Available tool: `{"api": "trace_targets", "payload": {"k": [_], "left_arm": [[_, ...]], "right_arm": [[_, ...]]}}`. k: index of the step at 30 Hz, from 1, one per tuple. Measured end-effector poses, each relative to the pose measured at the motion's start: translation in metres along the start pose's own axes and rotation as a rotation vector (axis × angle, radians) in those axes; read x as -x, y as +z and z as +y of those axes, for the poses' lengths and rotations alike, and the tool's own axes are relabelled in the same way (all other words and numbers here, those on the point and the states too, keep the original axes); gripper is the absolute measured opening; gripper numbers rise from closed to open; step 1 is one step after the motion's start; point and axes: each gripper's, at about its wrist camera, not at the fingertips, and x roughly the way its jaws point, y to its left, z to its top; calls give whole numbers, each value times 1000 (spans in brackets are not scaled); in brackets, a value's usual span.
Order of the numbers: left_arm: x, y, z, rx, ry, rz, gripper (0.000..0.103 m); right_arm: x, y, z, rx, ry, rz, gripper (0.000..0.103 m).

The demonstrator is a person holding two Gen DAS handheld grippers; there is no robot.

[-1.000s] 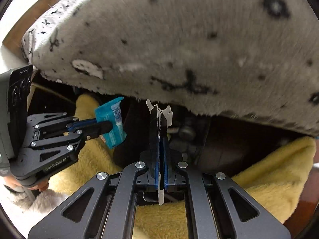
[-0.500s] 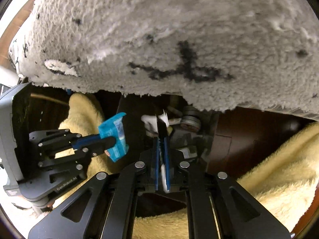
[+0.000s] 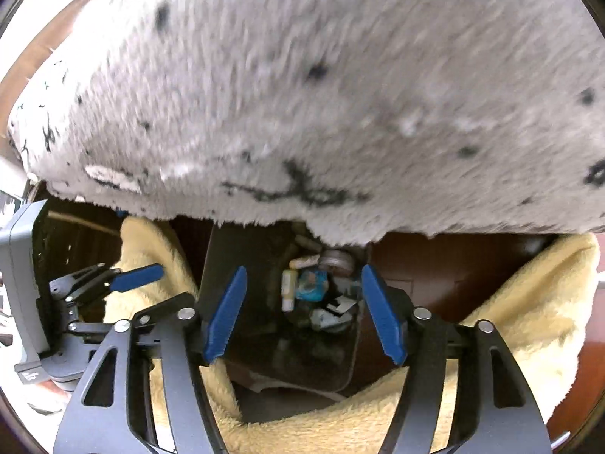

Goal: Collect trash
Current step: 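Lower the wrapper and box below the bed edge and open both tools, then grasp the blue cloth with the left tool while the right tool grasps the pipe-cleaner toy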

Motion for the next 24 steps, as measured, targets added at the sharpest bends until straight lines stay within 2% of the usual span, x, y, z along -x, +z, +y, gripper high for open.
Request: {"api": "trace_targets", "payload": {"k": [1,2,4,8,11,16,24], "left_arm": [[8,2,1,-4,2,-16,71],[18,5,-1,-9,3,-39,79],[42,13,-4,-34,9,-96,88],[86,33,-11,-80,31,-204,95],[115,49,-13,-95,31,-277,95],[144,77,-14,-110,55,-354,95],[141,131,-13,-106,148,-419,95]], "right_arm": [[8,2,-2,5,-10,-23,82],[18,5,-3,16,-28,-49,85],[33,12,-1,45,-61,-98,91],[78,33,-6,79,-107,-221,94],[111,53,-13,79,-135,-317,96],[142,91,-26,69,-185,-416,96],[140,148,-37,50,-177,-430,96]]}}
